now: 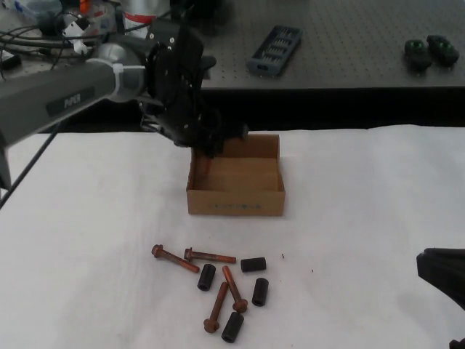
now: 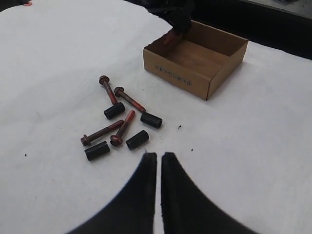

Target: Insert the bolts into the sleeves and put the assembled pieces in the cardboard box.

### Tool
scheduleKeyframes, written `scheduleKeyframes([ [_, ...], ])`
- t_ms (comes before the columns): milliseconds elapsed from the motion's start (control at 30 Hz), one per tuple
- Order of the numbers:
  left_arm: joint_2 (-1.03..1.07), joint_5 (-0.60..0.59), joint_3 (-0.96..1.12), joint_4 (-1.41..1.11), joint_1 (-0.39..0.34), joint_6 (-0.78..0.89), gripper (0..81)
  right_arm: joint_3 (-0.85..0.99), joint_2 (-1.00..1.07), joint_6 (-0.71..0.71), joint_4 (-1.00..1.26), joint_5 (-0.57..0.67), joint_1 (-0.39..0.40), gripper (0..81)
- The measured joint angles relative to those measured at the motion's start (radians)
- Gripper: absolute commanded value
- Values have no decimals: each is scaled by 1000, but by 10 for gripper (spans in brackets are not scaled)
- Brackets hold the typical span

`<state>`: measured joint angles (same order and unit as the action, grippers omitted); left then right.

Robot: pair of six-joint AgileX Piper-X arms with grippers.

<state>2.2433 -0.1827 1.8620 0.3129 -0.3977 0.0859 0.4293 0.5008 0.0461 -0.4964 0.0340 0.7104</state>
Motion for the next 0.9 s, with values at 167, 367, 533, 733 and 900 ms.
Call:
scheduleKeyframes([
  [167, 32, -4, 2, 0, 0, 0, 6, 0, 0, 0, 0, 0, 0, 37],
  [367, 55, -8, 2, -2, 0, 0, 68, 0, 0, 0, 0, 0, 0, 37],
  [533, 55, -8, 2, -5, 0, 0, 289, 0, 0, 0, 0, 0, 0, 37],
  [733, 55, -8, 4, -9, 0, 17, 258, 0, 0, 0, 0, 0, 0, 37],
  [900, 55, -26, 4, -27, 0, 21, 230, 0, 0, 0, 0, 0, 0, 37],
])
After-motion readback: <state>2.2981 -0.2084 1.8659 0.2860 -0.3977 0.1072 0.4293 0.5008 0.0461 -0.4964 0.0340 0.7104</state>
